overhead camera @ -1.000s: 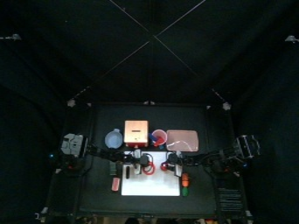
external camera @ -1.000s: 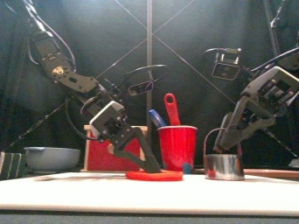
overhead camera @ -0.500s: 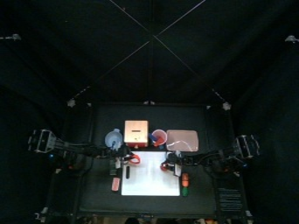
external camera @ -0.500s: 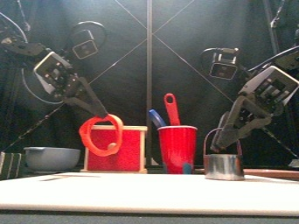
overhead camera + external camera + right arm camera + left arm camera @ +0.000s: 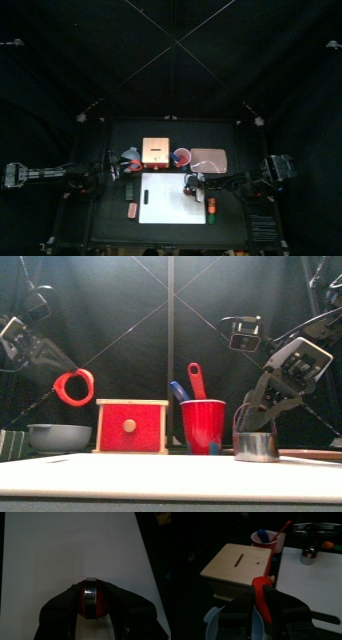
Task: Get the cutter from the drawer then cut the dough then place the extra dough in the bowl
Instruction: Place the extra dough in the bowl
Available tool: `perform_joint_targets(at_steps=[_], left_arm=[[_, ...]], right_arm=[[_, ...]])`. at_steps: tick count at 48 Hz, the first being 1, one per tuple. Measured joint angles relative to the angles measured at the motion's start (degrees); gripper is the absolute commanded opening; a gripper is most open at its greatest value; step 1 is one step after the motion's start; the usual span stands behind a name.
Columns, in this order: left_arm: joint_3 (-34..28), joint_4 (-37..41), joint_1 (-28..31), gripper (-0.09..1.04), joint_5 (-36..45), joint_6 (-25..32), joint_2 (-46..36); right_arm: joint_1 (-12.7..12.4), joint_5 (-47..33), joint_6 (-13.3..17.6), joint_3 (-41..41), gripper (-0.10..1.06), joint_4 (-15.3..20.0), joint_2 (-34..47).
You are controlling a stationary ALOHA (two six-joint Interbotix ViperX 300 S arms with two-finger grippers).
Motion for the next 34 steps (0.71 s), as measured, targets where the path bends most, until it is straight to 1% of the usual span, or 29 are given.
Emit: perform_joint_targets(at_steps=[8, 10, 24, 34], left_arm=[[0.09, -1.14, 0.70, 0.86, 0.70, 0.00, 0.09], [0.35, -1.14, 0.70, 0.88, 0.70, 0.00, 0.09], [0.62, -1.23, 0.62, 0.88, 0.79, 0.00, 0.09], [0.62, -1.32, 0.62, 0.88, 0.79, 0.00, 0.09]], right_arm=[[-0.09, 0.00, -0.09, -0.26, 0.76, 0.00, 0.00], [-0.09, 0.09, -0.18, -0.26, 0.76, 0.00, 0.09], [-0.09, 0.18, -0.44, -0.97, 0.76, -0.18, 0.00], [-0.09, 1.05, 0.00, -2.29, 0.76, -1.93, 0.00]])
